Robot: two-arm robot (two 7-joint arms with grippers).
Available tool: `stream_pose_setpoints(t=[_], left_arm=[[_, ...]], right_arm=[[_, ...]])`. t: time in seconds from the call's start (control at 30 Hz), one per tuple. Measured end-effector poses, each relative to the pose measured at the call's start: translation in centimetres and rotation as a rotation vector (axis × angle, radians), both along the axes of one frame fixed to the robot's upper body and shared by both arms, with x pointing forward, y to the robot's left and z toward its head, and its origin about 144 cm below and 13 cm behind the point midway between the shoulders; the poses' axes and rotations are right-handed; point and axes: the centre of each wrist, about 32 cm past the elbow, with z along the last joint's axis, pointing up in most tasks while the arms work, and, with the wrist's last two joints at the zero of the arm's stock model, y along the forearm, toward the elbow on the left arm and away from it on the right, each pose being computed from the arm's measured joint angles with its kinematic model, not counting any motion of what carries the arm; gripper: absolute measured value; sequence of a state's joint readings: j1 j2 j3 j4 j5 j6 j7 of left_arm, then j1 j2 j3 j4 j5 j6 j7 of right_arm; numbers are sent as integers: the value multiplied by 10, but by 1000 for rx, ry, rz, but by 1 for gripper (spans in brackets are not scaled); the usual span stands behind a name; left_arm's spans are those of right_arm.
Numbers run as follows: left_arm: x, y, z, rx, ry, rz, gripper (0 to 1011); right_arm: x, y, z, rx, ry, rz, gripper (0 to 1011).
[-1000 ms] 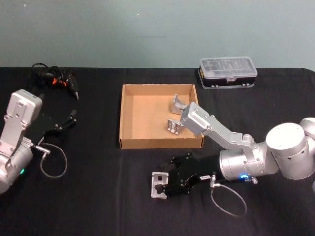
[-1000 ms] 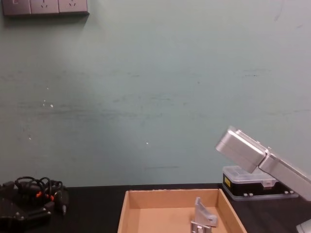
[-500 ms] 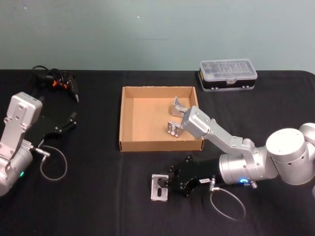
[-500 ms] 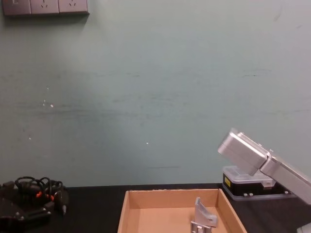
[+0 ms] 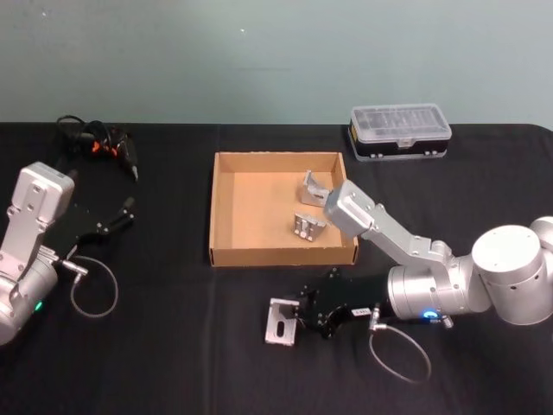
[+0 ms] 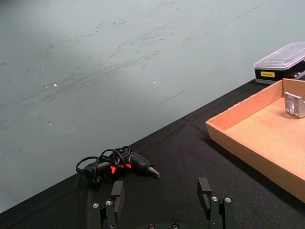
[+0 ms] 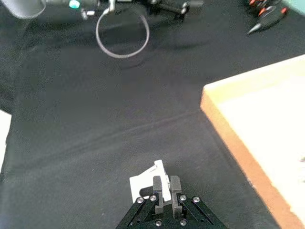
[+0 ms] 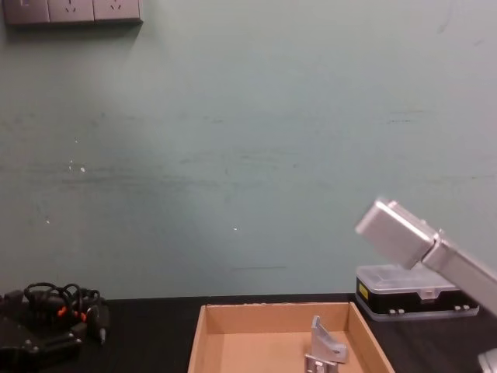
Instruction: Use one hand to pick up the angle iron from the table and place it into the box.
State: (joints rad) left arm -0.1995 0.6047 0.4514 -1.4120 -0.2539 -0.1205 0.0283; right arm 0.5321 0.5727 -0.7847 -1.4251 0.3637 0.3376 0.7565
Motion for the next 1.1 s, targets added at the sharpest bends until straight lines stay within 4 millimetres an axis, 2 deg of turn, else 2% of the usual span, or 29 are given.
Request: stream_pose_setpoints(t=[0.3,0.5,0.87,1.1], left_arm=[[0,0,0,0,0,0,1011],[0,0,0,0,0,0,1011],[0,0,0,0,0,0,1011],[0,0,0,0,0,0,1011]], right_arm=[[3,-2,24,58,-110,-68,108],[14,6,36,83,-184,-156,108],[43,29,31,98,-218,-260,108],[67,45,18,83,-199,-282,108]])
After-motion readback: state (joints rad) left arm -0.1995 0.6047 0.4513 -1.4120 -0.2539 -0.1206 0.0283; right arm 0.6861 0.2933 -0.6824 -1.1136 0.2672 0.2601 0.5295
